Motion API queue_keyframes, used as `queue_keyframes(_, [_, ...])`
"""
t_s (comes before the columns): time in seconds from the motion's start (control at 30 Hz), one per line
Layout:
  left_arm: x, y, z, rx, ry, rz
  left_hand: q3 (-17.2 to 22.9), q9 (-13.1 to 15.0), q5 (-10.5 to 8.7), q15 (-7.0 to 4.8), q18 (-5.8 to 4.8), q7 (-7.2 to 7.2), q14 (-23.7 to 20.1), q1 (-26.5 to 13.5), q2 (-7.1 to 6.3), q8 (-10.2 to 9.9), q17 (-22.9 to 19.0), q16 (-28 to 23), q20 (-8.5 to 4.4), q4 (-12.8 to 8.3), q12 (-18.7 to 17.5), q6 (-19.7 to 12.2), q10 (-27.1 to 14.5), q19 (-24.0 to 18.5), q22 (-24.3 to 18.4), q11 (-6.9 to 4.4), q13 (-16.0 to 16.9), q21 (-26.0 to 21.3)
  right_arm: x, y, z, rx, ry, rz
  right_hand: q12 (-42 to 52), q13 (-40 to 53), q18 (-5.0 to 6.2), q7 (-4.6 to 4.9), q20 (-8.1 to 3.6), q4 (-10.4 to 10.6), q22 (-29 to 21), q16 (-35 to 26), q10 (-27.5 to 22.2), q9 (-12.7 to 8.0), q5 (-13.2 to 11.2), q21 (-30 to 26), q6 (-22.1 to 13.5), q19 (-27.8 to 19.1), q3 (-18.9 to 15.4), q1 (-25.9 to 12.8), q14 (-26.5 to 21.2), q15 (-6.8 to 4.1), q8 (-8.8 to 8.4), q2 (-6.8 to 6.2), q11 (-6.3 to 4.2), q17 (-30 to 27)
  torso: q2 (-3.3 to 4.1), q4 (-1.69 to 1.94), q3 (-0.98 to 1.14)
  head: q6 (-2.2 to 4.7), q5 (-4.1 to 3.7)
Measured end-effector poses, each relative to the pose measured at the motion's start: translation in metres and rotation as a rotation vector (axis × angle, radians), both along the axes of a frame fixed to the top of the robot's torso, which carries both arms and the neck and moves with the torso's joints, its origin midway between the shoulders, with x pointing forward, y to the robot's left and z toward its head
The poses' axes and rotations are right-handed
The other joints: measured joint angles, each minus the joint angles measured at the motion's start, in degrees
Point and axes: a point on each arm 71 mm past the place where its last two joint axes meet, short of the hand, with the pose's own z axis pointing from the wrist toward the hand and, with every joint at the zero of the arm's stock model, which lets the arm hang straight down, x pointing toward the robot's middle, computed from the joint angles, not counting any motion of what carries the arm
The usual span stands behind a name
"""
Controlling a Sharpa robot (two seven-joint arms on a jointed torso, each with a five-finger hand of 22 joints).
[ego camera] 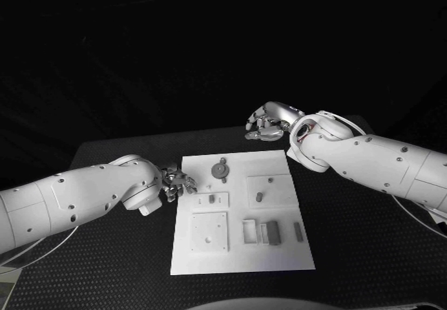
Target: Assemble the parts on the task board
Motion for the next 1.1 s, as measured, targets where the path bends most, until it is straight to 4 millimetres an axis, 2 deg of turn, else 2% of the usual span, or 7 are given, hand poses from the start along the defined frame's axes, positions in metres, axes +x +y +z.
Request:
queue_keyframes(0.5, [-0.008,-0.016,-0.003,0.101,-0.121,-0.12,0.34,0.2,-0.23,-0.09,-0.02,0.06,0.31,0.4,-0.4,-0.21,-0.12,-0.04,-0.09,0.29,0.0,0.31,0.24,0.31,-0.01,-0.18,-0.01,0.0,0.0,0.0,0.0,-0.001,0.002,0.0,0.0,-0.01,0.0,-0.08,0.0,0.16,0.0,0.0,0.0,0.0,0.0,0.0,0.08,0.0,-0.16,-0.25,0.0,0.0,0.0,0.25,0.0,0.01,0.0,0.02,-0.01,-0.28,-0.05])
queue_keyframes(1.1, [-0.013,-0.023,-0.018,0.139,-0.16,-0.154,0.58,0.31,-0.65,0.0,-0.04,-0.01,0.41,0.67,-0.66,-0.11,-0.21,-0.05,0.01,0.53,-0.01,0.42,0.3,0.42,-0.02,-0.12,-0.02,0.0,0.0,-0.001,0.0,-0.002,0.003,0.0,0.0,-0.05,0.01,-0.15,0.0,0.32,0.0,0.0,0.0,0.0,0.0,0.0,0.15,0.0,0.0,-0.24,0.0,0.0,0.0,0.24,0.0,0.01,0.04,-0.01,-0.01,-0.63,-0.23])
